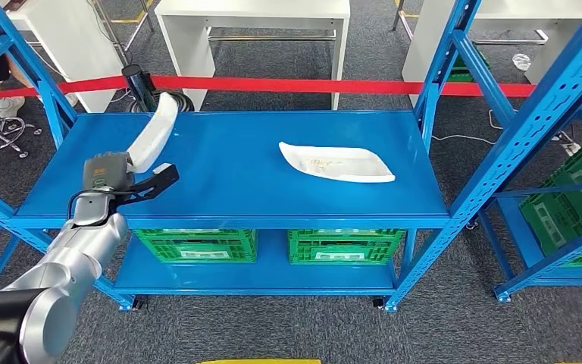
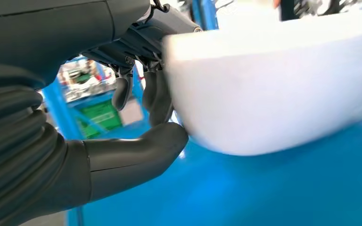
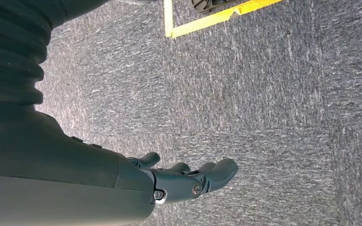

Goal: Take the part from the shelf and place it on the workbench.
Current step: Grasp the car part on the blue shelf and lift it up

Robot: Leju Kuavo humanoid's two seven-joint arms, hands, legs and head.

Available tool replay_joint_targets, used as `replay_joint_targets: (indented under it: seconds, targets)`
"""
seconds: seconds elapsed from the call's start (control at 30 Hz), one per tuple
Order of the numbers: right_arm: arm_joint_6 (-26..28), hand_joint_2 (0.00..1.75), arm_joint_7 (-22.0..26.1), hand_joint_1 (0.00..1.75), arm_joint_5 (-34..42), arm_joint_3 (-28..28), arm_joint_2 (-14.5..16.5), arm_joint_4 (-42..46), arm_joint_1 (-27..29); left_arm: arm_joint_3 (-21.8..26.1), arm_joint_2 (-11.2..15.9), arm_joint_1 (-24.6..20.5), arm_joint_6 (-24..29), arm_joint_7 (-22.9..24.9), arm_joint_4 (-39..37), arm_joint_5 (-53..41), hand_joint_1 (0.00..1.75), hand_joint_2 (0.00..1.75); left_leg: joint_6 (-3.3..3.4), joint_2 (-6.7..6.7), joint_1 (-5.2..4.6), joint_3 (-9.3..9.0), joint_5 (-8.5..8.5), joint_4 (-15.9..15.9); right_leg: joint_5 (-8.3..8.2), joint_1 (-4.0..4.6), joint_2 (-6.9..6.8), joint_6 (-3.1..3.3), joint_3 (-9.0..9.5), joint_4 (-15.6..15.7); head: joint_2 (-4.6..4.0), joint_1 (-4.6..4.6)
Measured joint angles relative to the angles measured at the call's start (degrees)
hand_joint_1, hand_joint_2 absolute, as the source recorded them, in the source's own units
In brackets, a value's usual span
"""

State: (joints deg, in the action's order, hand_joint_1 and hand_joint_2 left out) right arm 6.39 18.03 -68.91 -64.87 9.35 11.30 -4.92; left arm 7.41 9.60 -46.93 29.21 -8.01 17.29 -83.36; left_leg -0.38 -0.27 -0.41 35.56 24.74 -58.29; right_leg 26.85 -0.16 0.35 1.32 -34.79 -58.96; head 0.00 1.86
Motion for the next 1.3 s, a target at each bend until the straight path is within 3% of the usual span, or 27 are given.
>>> replay_joint_targets:
  seconds: [0.2,0.33,0.6,1.07,1.3]
  targets:
    - [0.1,1.75,0.0,0.0,0.1,0.0,0.0,0.0,0.0,0.0,-2.3,-1.7,3.0,-3.8,0.9,0.8,1.27,1.75,0.0,0.01,0.0,0.0,0.0,0.0,0.0,0.0,0.01,0.0,-0.01,0.0,0.0,0.0]
    - [0.2,1.75,0.1,0.0,0.2,0.0,0.1,0.0,0.0,0.0,-4.0,-2.6,4.3,-9.1,1.8,4.3,1.27,1.75,0.0,-0.01,0.0,0.0,0.0,0.0,0.0,0.0,-0.01,0.0,-0.01,0.0,0.0,0.0]
    - [0.5,1.75,0.3,0.0,0.6,0.0,0.1,0.0,0.0,-0.5,-7.3,-5.0,3.3,-16.9,5.1,11.6,1.27,1.75,0.0,-0.01,-0.01,0.0,0.0,0.0,-0.01,-0.01,0.0,-0.01,0.01,0.0,0.0,0.0]
    - [0.4,1.75,0.8,0.0,0.8,-0.1,0.1,0.0,0.0,-5.3,-9.4,-4.9,-5.9,-24.0,13.8,30.2,1.27,1.75,0.0,0.01,0.0,0.01,0.0,0.0,-0.01,0.0,0.02,-0.01,0.0,0.0,0.0,0.0]
    - [0.4,1.75,0.9,0.0,1.2,-0.6,0.1,0.0,0.0,-9.0,-9.0,-2.1,-15.4,-26.0,21.2,46.4,1.27,1.75,0.0,0.0,0.0,0.02,0.01,0.0,0.0,0.0,0.01,-0.01,0.0,0.0,0.0,0.0]
